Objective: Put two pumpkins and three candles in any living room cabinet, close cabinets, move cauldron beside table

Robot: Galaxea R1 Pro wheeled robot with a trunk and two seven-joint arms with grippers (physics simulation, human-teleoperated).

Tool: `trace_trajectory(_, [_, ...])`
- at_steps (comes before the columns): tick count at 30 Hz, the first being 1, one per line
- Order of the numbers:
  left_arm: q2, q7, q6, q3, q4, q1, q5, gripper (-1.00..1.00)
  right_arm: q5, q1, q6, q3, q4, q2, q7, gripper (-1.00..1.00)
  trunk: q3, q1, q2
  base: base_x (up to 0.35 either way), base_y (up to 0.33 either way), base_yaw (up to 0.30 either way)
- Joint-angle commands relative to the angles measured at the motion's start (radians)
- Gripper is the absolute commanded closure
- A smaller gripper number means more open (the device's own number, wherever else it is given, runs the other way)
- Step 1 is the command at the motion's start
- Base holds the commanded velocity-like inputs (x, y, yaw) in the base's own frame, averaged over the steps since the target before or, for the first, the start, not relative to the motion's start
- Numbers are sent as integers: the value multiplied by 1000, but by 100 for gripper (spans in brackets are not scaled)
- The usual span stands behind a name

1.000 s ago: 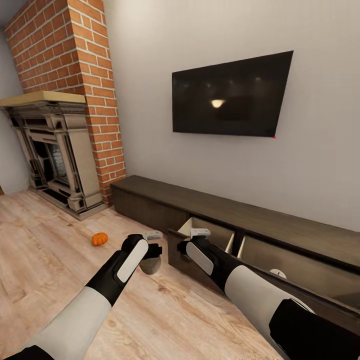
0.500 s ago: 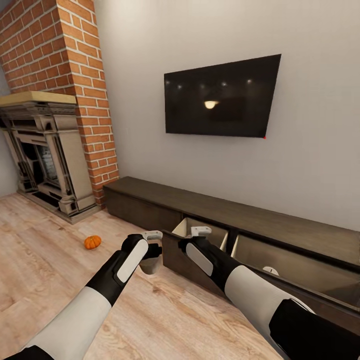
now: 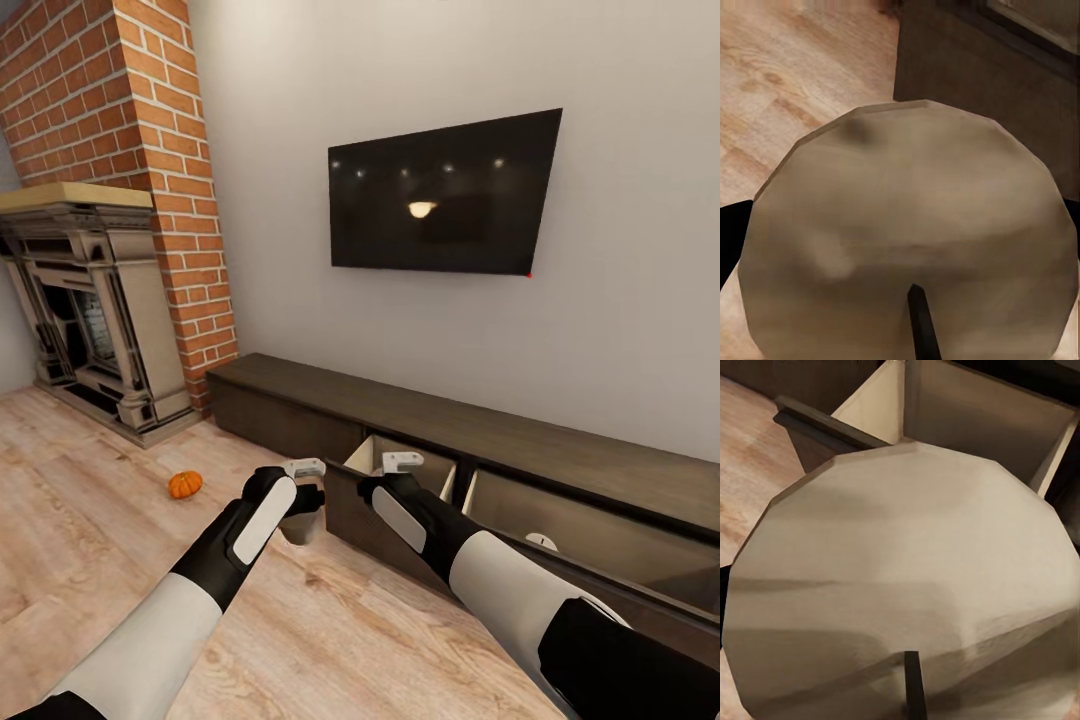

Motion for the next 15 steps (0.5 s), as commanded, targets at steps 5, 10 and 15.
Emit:
trace_trajectory(5, [27,-22,110,24,-289,-2,21,100,-3,-4,196,-50,-131,0,-30,100,-1,0,-1,0,0,0])
trace_trajectory(10, [27,-23,193,77,-318,-115,63,100,-8,-36,524,-281,-385,0,-316,100,-1,0,-1,0,0,0])
trace_trajectory(15, [24,-26,203,87,56,-381,250,100,-24,-209,592,-369,-186,0,-400,100,-1,0,-1,0,0,0])
